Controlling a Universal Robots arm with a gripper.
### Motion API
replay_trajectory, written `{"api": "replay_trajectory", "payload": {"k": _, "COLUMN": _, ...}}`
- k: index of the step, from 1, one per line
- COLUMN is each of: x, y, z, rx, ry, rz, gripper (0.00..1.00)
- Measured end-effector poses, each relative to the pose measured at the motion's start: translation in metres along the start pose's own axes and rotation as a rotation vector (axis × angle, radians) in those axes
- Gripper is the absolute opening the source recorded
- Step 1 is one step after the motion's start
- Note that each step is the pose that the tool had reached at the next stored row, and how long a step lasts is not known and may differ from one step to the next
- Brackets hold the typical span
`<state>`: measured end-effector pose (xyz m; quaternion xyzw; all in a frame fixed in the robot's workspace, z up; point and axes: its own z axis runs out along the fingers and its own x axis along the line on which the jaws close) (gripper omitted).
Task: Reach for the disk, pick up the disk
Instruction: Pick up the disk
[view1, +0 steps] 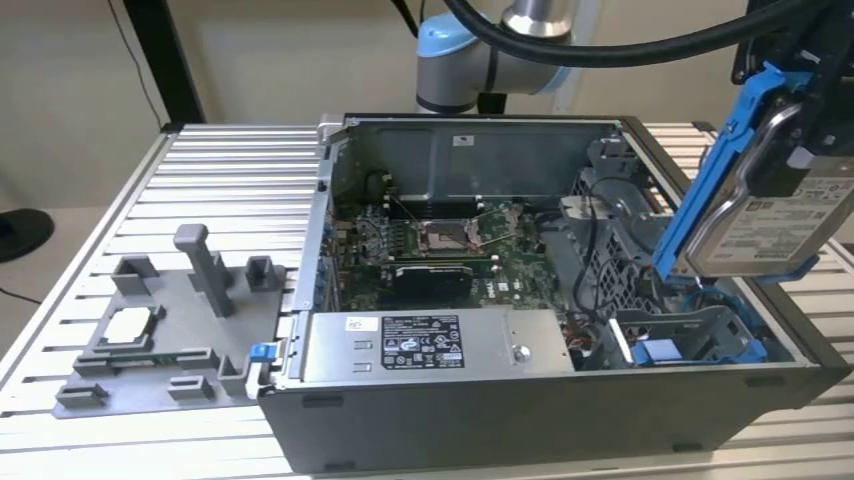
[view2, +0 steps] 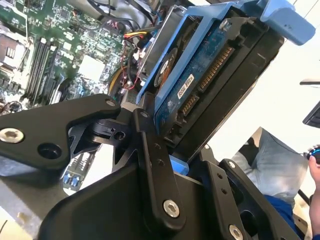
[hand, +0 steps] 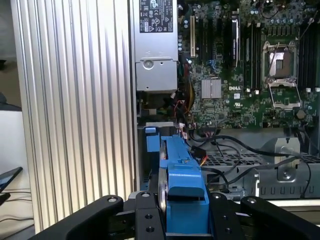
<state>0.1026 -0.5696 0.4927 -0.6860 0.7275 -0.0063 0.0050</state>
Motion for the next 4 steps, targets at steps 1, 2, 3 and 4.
{"api": "replay_trajectory", "payload": {"k": 1, "x": 0.0002, "y": -0.0001, "z": 0.0000, "rx": 0.0001, "ry": -0.0001, "rz": 0.000, "gripper": 0.00}}
{"api": "replay_trajectory", "payload": {"k": 2, "x": 0.0003, "y": -0.0001, "z": 0.0000, "rx": 0.0000, "ry": 0.0000, "rz": 0.000, "gripper": 0.00}}
{"api": "replay_trajectory", "payload": {"k": 3, "x": 0.0003, "y": -0.0001, "z": 0.0000, "rx": 0.0000, "ry": 0.0000, "rz": 0.000, "gripper": 0.00}}
{"api": "replay_trajectory", "payload": {"k": 4, "x": 0.0003, "y": -0.0001, "z": 0.0000, "rx": 0.0000, "ry": 0.0000, "rz": 0.000, "gripper": 0.00}}
